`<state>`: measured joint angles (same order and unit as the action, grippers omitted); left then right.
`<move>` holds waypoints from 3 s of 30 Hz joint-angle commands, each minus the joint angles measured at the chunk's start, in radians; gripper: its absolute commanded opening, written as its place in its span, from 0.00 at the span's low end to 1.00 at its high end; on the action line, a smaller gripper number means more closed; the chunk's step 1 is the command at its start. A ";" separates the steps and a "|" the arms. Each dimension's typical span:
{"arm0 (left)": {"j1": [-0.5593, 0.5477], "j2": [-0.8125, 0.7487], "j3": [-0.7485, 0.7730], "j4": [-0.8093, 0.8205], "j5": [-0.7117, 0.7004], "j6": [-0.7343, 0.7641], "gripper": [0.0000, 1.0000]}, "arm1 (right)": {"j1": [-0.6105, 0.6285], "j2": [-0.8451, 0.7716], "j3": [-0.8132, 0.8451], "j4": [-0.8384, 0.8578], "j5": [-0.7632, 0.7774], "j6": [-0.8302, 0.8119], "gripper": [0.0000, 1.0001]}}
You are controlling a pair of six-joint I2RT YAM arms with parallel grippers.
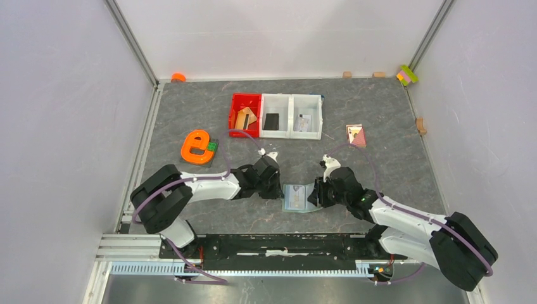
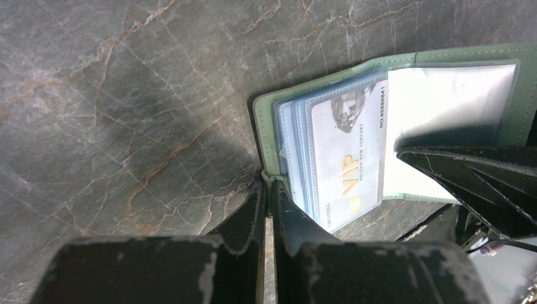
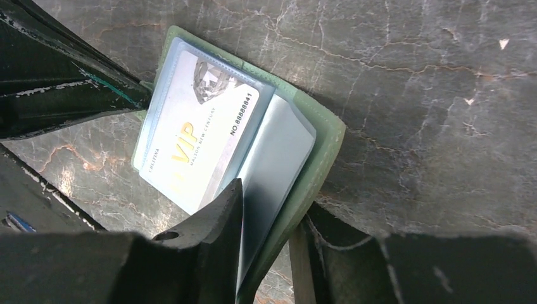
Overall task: Take the credit cards out of the card holder
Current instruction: Remove the credit card from the card holder.
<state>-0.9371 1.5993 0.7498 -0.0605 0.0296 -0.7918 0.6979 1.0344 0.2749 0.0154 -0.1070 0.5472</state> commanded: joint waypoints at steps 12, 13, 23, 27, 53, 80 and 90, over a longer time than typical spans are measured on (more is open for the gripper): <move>0.049 -0.266 -0.254 0.087 0.093 -0.149 0.57 | -0.006 0.009 0.014 0.026 0.030 -0.025 0.29; 0.049 -0.285 -0.260 0.083 0.100 -0.151 0.61 | -0.006 0.009 0.014 0.026 0.032 -0.028 0.28; 0.047 -0.390 -0.281 0.013 0.103 -0.147 0.90 | -0.006 -0.028 0.017 -0.002 0.045 -0.051 0.24; 0.047 -0.379 -0.298 0.031 0.110 -0.150 1.00 | -0.007 -0.029 0.015 0.004 0.046 -0.042 0.23; 0.061 -0.723 -0.477 0.173 0.043 -0.063 1.00 | -0.006 -0.066 0.069 0.173 -0.020 0.002 0.00; 0.321 -0.648 -0.496 0.755 0.447 -0.120 1.00 | -0.116 -0.186 0.224 0.182 -0.332 0.202 0.00; 0.322 -0.522 -0.438 0.783 0.457 -0.127 0.99 | -0.126 -0.173 0.194 0.278 -0.422 0.274 0.00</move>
<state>-0.6209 1.0363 0.2737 0.6426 0.4564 -0.8928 0.5751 0.8631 0.4671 0.2092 -0.4744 0.7845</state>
